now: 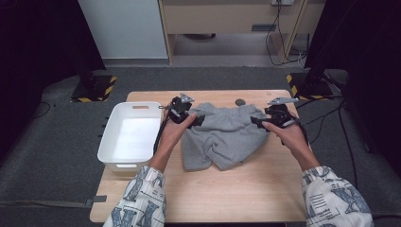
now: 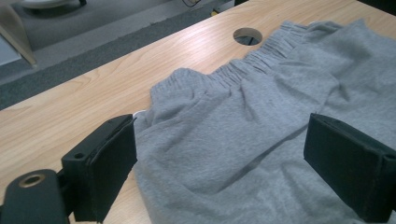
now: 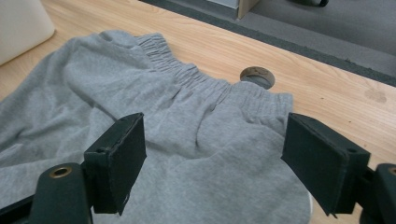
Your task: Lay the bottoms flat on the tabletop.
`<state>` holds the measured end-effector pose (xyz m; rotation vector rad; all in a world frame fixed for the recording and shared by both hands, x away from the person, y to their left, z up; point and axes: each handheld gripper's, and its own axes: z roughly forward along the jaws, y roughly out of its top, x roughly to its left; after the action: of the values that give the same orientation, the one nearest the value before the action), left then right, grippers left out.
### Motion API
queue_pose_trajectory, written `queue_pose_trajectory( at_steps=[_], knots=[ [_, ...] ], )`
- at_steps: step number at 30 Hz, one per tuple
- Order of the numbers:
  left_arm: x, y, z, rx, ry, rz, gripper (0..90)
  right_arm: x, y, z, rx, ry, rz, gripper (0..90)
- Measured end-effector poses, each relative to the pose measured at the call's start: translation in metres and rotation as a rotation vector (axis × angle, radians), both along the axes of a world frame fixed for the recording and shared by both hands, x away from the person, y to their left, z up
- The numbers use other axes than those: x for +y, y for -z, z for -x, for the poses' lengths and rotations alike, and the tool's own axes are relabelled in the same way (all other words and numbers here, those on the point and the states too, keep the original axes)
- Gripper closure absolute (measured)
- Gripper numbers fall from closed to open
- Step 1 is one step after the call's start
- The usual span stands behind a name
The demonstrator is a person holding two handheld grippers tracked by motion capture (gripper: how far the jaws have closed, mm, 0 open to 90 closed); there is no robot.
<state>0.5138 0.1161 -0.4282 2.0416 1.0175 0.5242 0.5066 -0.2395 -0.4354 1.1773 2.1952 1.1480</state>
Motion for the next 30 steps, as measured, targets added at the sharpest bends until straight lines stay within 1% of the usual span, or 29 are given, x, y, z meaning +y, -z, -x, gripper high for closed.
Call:
queue_pose_trajectory(
  at_steps=[1, 3, 4, 8, 10, 11, 12, 13, 15, 18, 21, 24, 28, 30],
  knots=[
    [-0.001, 0.0, 0.002, -0.001, 0.006, -0.002, 8.7, 0.0, 0.0, 0.002, -0.002, -0.007, 0.005, 23.4],
    [-0.002, 0.0, 0.007, 0.001, 0.012, 0.002, 8.7, 0.001, -0.001, 0.006, -0.007, -0.01, -0.004, 26.0],
    [-0.002, 0.001, 0.01, -0.004, 0.014, 0.003, 8.8, 0.001, -0.001, 0.01, -0.012, -0.013, -0.006, 27.5],
    [-0.003, 0.006, 0.021, -0.007, 0.02, 0.011, 9.3, 0.0, 0.0, 0.021, -0.021, -0.025, -0.007, 33.5],
    [-0.004, 0.008, 0.027, -0.005, 0.028, 0.002, 9.7, -0.001, 0.0, 0.027, -0.027, -0.031, -0.011, 36.7],
    [-0.004, 0.009, 0.03, -0.01, 0.032, 0.001, 9.8, -0.002, 0.001, 0.031, -0.028, -0.036, -0.013, 38.0],
    [-0.003, 0.01, 0.034, -0.013, 0.034, 0.006, 10.0, -0.002, 0.001, 0.034, -0.026, -0.038, -0.013, 39.9],
    [-0.003, 0.011, 0.037, -0.016, 0.039, 0.011, 10.3, -0.004, 0.001, 0.039, -0.035, -0.042, -0.016, 41.9],
    [-0.002, 0.012, 0.043, -0.027, 0.044, 0.009, 10.4, -0.005, 0.001, 0.044, -0.041, -0.046, -0.014, 43.6],
    [0.0, 0.012, 0.05, -0.035, 0.044, 0.024, 10.6, -0.007, 0.003, 0.054, -0.045, -0.051, -0.001, 45.0],
    [0.002, 0.014, 0.06, -0.042, 0.05, 0.037, 10.9, -0.009, 0.004, 0.061, -0.04, -0.06, 0.004, 47.1],
    [0.002, 0.016, 0.067, -0.051, 0.055, 0.03, 11.0, -0.01, 0.005, 0.067, -0.048, -0.071, 0.001, 49.0],
    [0.005, 0.017, 0.077, -0.06, 0.057, 0.037, 11.9, -0.01, 0.006, 0.077, -0.056, -0.083, 0.005, 52.0],
    [0.005, 0.019, 0.082, -0.059, 0.065, 0.026, 12.3, -0.011, 0.008, 0.08, -0.06, -0.082, -0.002, 53.8]
  ],
)
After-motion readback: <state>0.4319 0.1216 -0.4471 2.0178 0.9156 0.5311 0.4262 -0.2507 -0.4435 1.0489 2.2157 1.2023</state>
